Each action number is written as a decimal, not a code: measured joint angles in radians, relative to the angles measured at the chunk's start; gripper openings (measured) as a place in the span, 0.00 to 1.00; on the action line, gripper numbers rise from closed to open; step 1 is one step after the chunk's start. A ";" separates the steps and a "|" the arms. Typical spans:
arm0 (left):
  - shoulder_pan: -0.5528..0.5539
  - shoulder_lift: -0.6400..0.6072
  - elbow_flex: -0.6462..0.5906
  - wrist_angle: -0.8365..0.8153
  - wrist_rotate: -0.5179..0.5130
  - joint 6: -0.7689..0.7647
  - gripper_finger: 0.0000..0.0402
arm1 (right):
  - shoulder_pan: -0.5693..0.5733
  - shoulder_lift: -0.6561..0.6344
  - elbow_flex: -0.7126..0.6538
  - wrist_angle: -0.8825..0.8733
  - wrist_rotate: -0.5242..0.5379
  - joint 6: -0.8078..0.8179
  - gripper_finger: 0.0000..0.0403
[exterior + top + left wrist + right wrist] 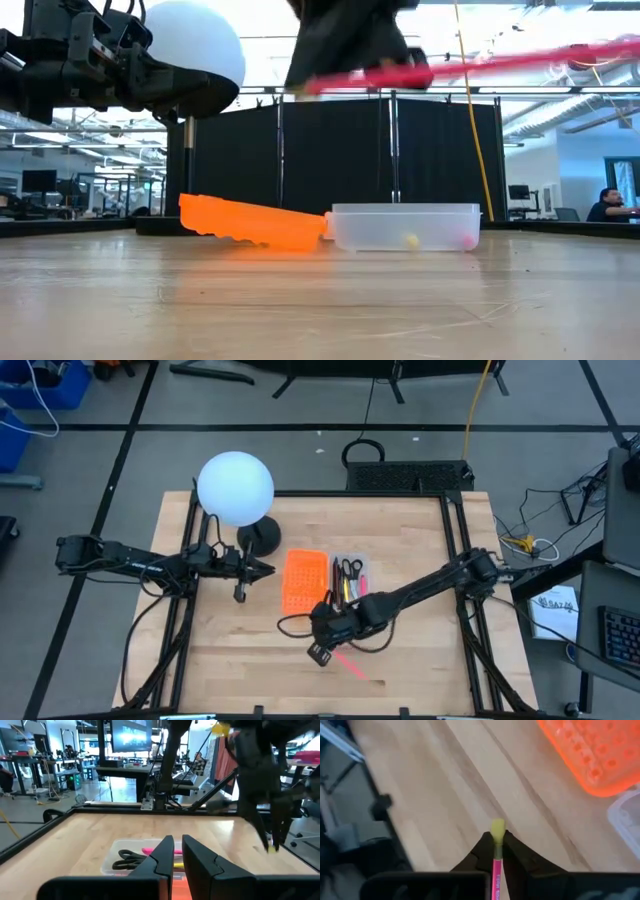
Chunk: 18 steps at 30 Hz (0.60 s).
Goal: Pick & place school supplies into a supply box
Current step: Put the pink pencil into the orange supply box
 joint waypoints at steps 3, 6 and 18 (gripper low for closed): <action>0.000 0.000 0.000 -0.003 0.001 -0.028 0.12 | 0.002 -0.072 0.000 -0.003 0.043 0.000 0.03; 0.000 0.000 0.000 -0.015 0.006 -0.055 0.12 | -0.011 -0.145 0.004 -0.031 0.110 0.013 0.03; 0.000 0.000 0.000 -0.016 0.009 -0.096 0.12 | -0.233 -0.259 -0.021 -0.228 0.384 -0.011 0.04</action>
